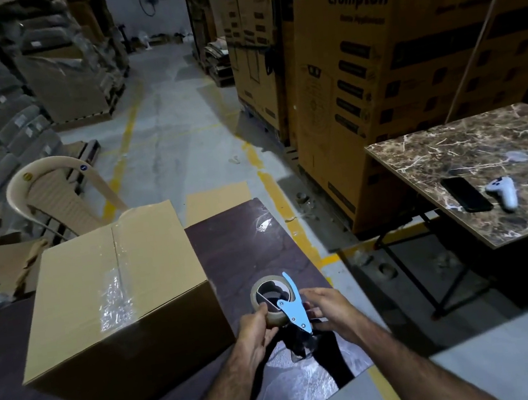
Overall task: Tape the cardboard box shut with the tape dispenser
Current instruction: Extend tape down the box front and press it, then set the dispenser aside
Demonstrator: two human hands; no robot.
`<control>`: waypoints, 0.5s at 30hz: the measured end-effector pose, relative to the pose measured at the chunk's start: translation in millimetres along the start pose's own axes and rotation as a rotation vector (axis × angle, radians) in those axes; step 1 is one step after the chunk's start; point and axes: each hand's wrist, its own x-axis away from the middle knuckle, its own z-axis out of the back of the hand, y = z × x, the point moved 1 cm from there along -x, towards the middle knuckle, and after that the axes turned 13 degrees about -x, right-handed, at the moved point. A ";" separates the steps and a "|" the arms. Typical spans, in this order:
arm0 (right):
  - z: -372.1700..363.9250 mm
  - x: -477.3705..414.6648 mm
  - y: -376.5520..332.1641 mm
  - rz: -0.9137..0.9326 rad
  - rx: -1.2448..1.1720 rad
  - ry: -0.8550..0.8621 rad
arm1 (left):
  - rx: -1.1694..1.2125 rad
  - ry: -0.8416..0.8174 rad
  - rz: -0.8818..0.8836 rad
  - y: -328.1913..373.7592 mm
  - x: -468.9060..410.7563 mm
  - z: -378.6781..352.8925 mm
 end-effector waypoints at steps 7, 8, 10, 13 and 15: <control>7.6 -4.4 15.9 -0.047 0.068 0.049 | 0.013 0.028 0.054 -15.3 -10.3 -12.1; 9.0 -4.8 18.2 -0.050 0.075 0.058 | 0.015 0.033 0.055 -17.1 -12.8 -13.8; 11.5 -3.4 20.6 -0.055 0.092 0.072 | 0.021 0.035 0.051 -18.8 -15.5 -17.7; 15.9 -3.1 21.1 -0.055 0.093 0.088 | 0.016 0.041 0.048 -20.5 -20.3 -22.8; 18.4 -4.1 20.8 -0.055 0.071 0.095 | -0.006 0.041 0.054 -21.8 -24.8 -24.5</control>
